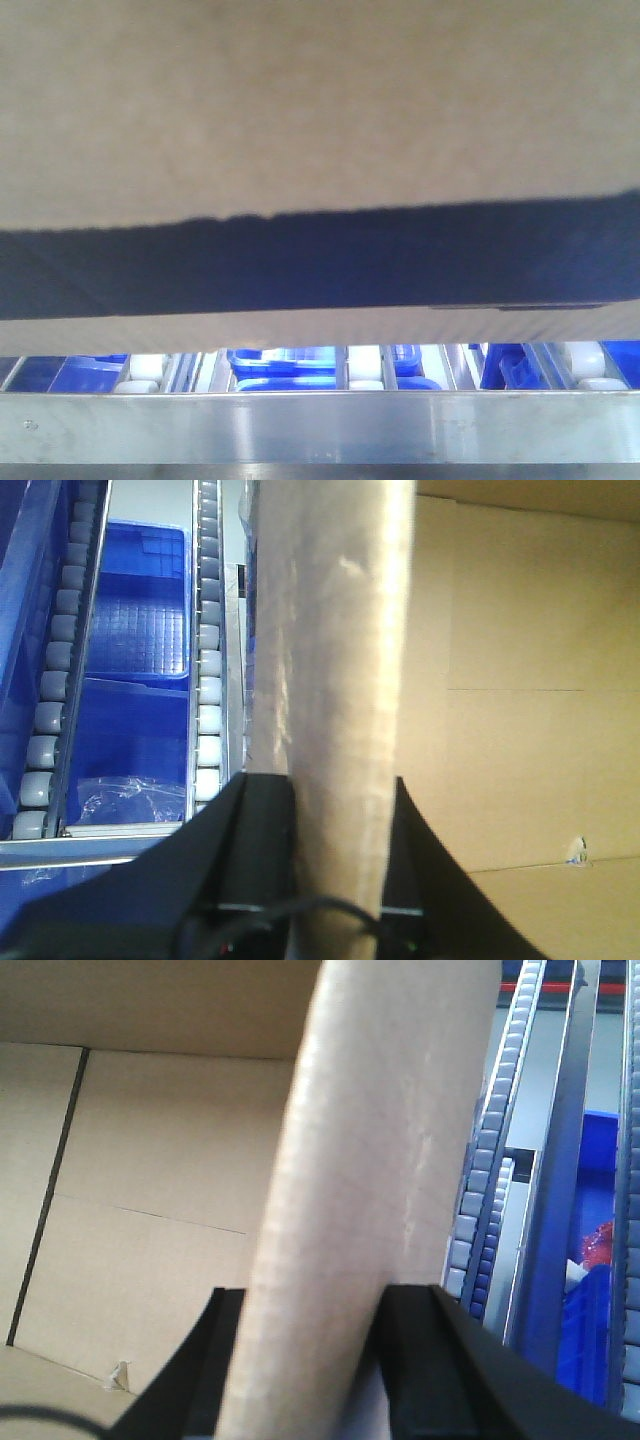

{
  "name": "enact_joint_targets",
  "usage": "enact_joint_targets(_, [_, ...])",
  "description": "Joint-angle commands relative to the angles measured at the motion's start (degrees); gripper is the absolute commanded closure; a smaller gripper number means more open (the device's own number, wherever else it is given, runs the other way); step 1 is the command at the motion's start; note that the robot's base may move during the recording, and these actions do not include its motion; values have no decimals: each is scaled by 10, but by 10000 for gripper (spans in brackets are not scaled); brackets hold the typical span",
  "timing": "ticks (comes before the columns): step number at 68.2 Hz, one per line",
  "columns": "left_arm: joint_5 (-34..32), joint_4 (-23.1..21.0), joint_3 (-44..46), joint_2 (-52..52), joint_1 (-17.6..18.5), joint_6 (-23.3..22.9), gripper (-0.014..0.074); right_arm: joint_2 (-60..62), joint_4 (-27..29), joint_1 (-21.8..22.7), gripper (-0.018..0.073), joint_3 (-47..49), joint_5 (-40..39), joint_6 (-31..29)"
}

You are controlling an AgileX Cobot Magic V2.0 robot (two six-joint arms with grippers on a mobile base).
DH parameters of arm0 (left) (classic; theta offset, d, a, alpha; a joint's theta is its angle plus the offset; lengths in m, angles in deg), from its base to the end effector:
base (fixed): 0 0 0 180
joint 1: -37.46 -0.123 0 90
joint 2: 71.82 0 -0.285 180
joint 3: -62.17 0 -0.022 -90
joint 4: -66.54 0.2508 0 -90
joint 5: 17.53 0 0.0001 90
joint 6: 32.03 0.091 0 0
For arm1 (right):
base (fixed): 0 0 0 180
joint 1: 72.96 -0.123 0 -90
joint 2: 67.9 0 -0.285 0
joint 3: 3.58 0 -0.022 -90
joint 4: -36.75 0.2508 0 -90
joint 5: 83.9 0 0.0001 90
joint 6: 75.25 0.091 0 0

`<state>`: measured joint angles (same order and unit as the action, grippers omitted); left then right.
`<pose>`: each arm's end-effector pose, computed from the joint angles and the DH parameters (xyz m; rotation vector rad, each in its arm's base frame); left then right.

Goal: Grab box from left shelf to table start
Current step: 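Hold the box with both grippers while the base turns away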

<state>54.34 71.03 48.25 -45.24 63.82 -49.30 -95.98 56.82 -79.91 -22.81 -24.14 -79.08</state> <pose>-0.0192 0.0171 0.4210 0.1318 1.9774 -0.4097 -0.0016 0.0270 0.4201 -0.2178 1.8385 0.4419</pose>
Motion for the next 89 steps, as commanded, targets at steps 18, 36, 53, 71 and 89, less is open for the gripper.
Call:
enact_joint_targets(18, [-121,-59,26,0,4,-15,689,-9,12,3,502,18,-77,-8])
enact_joint_targets(36, [-121,-59,26,0,4,-15,689,-9,12,3,502,18,-77,-8])
enact_joint_targets(53, [-121,-59,26,0,4,-15,689,-9,12,3,502,18,-77,-8])
enact_joint_targets(71, [-121,-59,26,0,4,-15,690,-9,12,3,502,18,-76,-8])
enact_joint_targets(89, [-121,-59,26,0,4,-15,697,-9,12,3,502,18,-76,-8])
